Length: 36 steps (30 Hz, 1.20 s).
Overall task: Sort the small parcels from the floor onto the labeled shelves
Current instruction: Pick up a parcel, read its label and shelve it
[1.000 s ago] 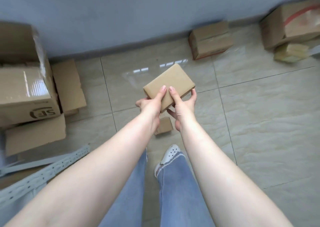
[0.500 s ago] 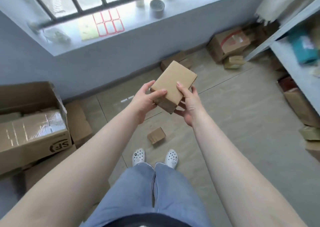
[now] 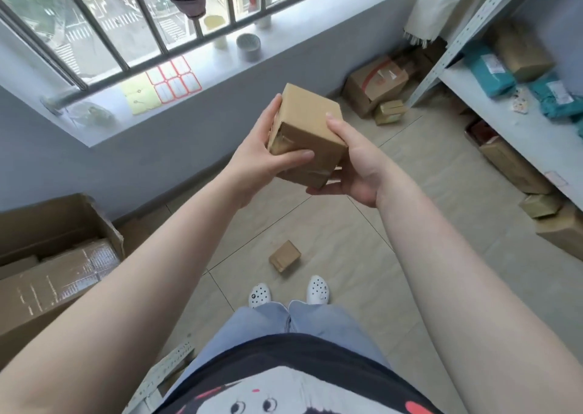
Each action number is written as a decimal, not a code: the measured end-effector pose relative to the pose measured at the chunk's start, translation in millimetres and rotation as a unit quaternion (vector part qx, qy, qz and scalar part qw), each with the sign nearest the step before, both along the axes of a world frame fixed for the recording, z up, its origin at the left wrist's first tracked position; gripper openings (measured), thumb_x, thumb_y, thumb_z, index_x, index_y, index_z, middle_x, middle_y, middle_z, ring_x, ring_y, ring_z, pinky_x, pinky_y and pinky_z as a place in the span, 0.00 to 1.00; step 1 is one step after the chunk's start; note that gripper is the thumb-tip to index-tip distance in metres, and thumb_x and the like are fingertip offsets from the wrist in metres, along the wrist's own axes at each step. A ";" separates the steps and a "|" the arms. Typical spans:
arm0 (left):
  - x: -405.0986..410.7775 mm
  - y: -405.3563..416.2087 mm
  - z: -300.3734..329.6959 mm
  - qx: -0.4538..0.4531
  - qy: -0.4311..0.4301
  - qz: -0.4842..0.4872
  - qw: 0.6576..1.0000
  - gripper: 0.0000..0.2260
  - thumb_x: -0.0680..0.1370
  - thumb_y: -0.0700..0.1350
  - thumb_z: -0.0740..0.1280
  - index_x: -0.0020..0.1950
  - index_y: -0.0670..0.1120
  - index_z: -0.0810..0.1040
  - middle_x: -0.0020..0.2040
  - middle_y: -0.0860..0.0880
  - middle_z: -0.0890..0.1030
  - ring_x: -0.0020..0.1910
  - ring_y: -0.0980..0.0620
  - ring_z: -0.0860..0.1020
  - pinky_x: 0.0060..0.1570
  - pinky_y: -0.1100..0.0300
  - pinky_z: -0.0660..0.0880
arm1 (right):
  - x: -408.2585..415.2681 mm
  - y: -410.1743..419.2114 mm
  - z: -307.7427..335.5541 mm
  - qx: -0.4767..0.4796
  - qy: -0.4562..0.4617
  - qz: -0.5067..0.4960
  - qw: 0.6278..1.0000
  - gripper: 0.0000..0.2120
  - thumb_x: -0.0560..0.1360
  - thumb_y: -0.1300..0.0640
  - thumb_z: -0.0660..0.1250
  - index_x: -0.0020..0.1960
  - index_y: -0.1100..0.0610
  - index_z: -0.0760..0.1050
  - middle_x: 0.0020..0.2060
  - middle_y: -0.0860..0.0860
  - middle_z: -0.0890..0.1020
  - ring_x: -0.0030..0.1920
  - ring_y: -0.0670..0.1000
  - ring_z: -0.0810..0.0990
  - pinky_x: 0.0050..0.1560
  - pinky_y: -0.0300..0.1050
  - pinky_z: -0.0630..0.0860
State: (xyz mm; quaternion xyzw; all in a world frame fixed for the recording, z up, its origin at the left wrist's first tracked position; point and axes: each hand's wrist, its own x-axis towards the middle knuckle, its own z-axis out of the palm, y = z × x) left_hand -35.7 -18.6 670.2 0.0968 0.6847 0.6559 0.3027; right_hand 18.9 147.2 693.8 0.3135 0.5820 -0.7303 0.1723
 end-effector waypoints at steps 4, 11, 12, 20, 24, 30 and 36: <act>2.2 2.1 0.5 0.048 -0.055 0.008 0.997 0.41 0.71 0.42 0.76 0.79 0.51 0.60 0.69 0.47 0.77 0.66 0.49 0.78 0.66 0.48 0.74 | 5.7 -3.5 2.6 0.065 0.076 -0.014 0.995 0.26 0.74 0.38 0.64 0.67 0.49 0.73 0.56 0.48 0.84 0.52 0.47 0.83 0.49 0.49 0.80; 8.4 12.0 9.0 0.069 -0.118 0.041 0.990 0.22 0.76 0.46 0.71 0.68 0.41 0.74 0.63 0.41 0.81 0.62 0.42 0.80 0.65 0.45 0.75 | 15.1 0.1 -15.2 0.139 0.142 0.019 0.980 0.48 0.66 0.43 0.75 0.77 0.37 0.50 0.73 0.45 0.67 0.70 0.45 0.71 0.63 0.45 0.73; 8.9 13.5 11.0 0.055 -0.123 0.039 0.990 0.21 0.77 0.47 0.70 0.68 0.42 0.75 0.63 0.43 0.82 0.60 0.44 0.81 0.65 0.46 0.75 | 15.3 1.2 -15.7 0.139 0.144 0.012 0.980 0.46 0.66 0.44 0.74 0.77 0.38 0.53 0.70 0.44 0.69 0.69 0.45 0.72 0.60 0.43 0.73; -2.0 6.1 7.2 0.010 -0.095 -0.076 0.993 0.31 0.72 0.54 0.74 0.73 0.50 0.69 0.64 0.50 0.81 0.65 0.51 0.78 0.71 0.49 0.66 | 10.6 13.1 -8.7 0.069 0.044 -0.021 0.996 0.31 0.65 0.39 0.68 0.67 0.43 0.71 0.55 0.47 0.82 0.53 0.52 0.80 0.58 0.57 0.75; -2.4 4.6 1.8 0.021 -0.063 -0.076 0.995 0.45 0.63 0.48 0.80 0.76 0.53 0.63 0.67 0.50 0.78 0.66 0.49 0.77 0.69 0.46 0.70 | 7.2 15.4 -5.2 0.012 -0.023 0.014 1.000 0.30 0.66 0.35 0.68 0.63 0.48 0.77 0.57 0.59 0.83 0.57 0.62 0.81 0.57 0.64 0.78; -5.3 8.1 5.2 0.046 -0.032 -0.028 0.998 0.37 0.67 0.43 0.78 0.73 0.52 0.69 0.62 0.49 0.83 0.62 0.48 0.80 0.64 0.45 0.75 | 3.0 16.2 1.4 -0.030 -0.047 0.040 0.998 0.35 0.70 0.28 0.60 0.63 0.53 0.78 0.54 0.62 0.82 0.56 0.66 0.81 0.55 0.69 0.77; -5.4 17.0 7.7 0.046 -0.041 0.013 0.998 0.34 0.64 0.51 0.78 0.68 0.50 0.74 0.58 0.48 0.84 0.58 0.46 0.82 0.61 0.44 0.77 | -0.1 13.2 0.1 0.030 0.004 0.019 0.999 0.40 0.63 0.22 0.57 0.67 0.44 0.75 0.69 0.61 0.74 0.70 0.63 0.69 0.66 0.68 0.65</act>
